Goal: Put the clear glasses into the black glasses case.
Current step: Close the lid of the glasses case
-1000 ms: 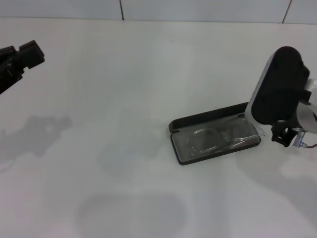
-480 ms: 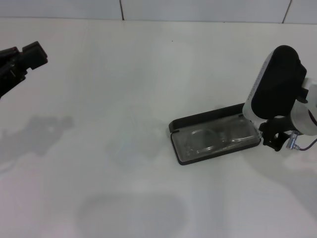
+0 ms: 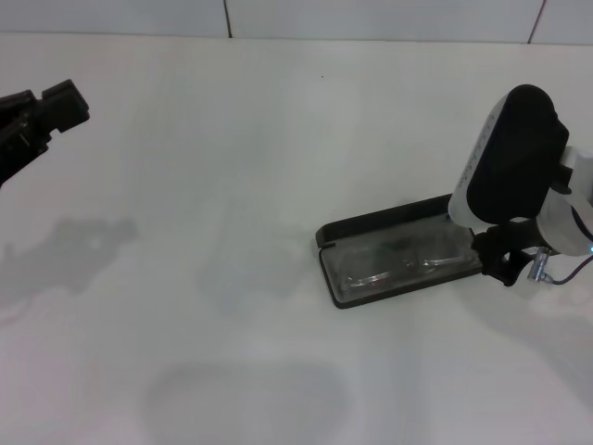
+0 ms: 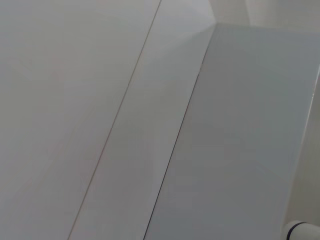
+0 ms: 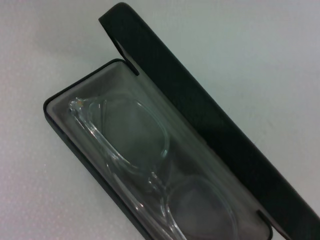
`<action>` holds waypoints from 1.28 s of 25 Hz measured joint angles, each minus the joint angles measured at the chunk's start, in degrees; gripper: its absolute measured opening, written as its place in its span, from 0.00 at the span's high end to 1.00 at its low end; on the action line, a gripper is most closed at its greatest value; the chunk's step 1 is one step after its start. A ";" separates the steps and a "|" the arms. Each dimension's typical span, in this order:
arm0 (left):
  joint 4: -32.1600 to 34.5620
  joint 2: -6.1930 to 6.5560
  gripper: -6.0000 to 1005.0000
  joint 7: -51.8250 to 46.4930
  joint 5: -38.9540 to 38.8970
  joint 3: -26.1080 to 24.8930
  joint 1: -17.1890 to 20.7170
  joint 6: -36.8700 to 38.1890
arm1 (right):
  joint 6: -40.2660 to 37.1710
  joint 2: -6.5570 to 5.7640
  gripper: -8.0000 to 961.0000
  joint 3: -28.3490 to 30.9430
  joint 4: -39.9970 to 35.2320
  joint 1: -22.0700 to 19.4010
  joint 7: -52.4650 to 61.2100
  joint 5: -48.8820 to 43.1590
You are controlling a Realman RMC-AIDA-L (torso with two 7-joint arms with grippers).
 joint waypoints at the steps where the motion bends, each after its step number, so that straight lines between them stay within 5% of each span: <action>1: 0.00 -0.02 0.89 0.00 0.00 0.00 0.03 0.00 | 0.01 -0.01 0.99 0.00 -0.02 -0.03 0.00 0.02; 18: 0.15 -0.09 0.89 -0.04 -0.01 0.12 0.43 0.21 | -3.30 0.11 0.99 2.12 -5.49 -1.49 0.42 -0.14; 27: 0.63 0.08 0.89 -1.95 0.76 0.18 -3.48 0.33 | -15.73 0.32 0.99 11.92 -17.54 -3.06 0.73 4.28; 32: 0.63 -1.23 0.89 -2.08 7.21 0.18 -8.70 -2.60 | -20.38 0.26 0.99 29.32 -26.27 -4.46 -1.18 18.83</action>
